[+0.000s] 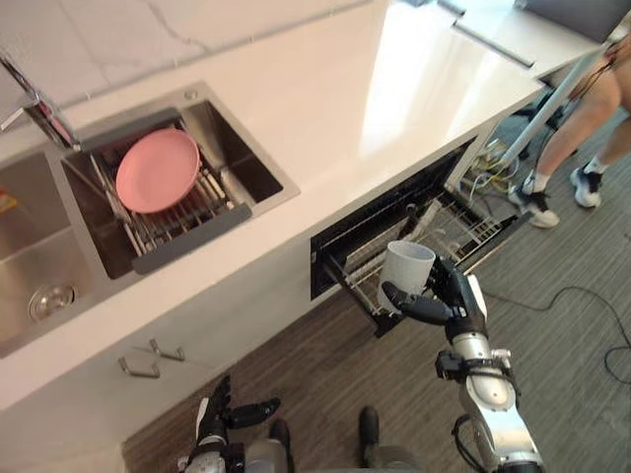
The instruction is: Walk over to the sink, pick up the cup, carry it to the dishwasher, place the cup inside the dishwasher, then close the dishwasher door
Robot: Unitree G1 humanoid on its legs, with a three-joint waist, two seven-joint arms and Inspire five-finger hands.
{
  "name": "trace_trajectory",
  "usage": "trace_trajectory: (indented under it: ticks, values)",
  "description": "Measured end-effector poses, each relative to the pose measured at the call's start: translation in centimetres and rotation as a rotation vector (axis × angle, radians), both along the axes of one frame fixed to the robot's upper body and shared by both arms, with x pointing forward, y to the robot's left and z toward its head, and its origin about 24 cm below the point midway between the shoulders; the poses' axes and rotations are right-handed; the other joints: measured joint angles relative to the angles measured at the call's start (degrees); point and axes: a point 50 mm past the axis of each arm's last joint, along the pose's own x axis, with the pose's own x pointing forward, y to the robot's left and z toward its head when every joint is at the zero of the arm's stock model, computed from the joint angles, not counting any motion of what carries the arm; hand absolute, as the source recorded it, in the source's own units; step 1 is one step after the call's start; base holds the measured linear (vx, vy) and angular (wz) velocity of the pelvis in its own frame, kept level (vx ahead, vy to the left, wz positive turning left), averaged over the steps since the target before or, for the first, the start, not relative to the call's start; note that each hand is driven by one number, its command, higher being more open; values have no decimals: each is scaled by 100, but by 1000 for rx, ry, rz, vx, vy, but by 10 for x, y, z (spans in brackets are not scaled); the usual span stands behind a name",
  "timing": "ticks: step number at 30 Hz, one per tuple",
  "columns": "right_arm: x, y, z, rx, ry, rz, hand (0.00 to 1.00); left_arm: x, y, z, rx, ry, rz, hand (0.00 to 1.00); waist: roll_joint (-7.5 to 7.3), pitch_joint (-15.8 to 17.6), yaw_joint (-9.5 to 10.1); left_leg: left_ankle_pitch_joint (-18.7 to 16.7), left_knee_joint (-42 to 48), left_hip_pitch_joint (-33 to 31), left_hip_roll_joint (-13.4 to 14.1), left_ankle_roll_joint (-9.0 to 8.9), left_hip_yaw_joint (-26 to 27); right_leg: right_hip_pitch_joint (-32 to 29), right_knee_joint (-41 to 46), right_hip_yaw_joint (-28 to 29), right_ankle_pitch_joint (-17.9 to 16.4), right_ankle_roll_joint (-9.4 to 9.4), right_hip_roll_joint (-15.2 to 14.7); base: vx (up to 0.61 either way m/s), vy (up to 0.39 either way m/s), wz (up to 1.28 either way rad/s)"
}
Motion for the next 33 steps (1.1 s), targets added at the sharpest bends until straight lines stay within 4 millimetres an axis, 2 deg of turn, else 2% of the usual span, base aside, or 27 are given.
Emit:
trace_trajectory:
  ticks: [2, 6, 12, 19, 22, 26, 33]
  values:
    - [18, -2, 15, -38, -49, 6, 0, 13, -2, 5, -3, -42, -9, 100, 61, 294, 69, -121, 441, -346, 53, 24, -14, -307, 354, -3, -61, -31, 11, -189, 15, -2]
    - [39, -5, 30, -99, -78, -2, 0, 25, -3, 11, -4, -88, -11, 100, 128, 567, 148, -273, 949, -764, 79, 25, -76, -755, 985, -25, -282, -23, -24, -163, 17, 5]
    - [62, -14, 52, -182, -113, -19, 0, 40, 1, 20, 3, -141, -11, 100, 140, 861, 226, -305, 1336, -1214, 77, 24, -174, -1326, 1719, -68, -548, -51, -84, -85, -11, 7]
    - [92, -29, 81, -280, -135, -95, 0, 55, 0, 28, 5, -191, -5, 100, 145, 1032, 287, -330, 1738, -1727, 121, -12, -338, -1919, 2422, -176, -825, -146, -95, -33, -47, 8]
    - [100, -31, 95, -319, -156, -119, 0, 61, -2, 31, 4, -212, 2, 100, 139, 1082, 293, -360, 1913, -1940, 181, -46, -361, -2152, 2623, -187, -907, -177, -91, -60, -53, 0]
    - [108, -34, 104, -353, -152, -134, 0, 66, -4, 33, -7, -228, 8, 100, 138, 1087, 299, -407, 2092, -2136, 247, -83, -406, -2341, 2809, -247, -999, -225, -90, -30, -44, 1]
    - [127, -27, 118, -427, -128, -122, 0, 75, -14, 37, -36, -257, 15, 100, 135, 1089, 402, -436, 2148, -2340, 349, -135, -459, -2613, 3073, -569, -1137, -343, -134, 36, -58, -1]
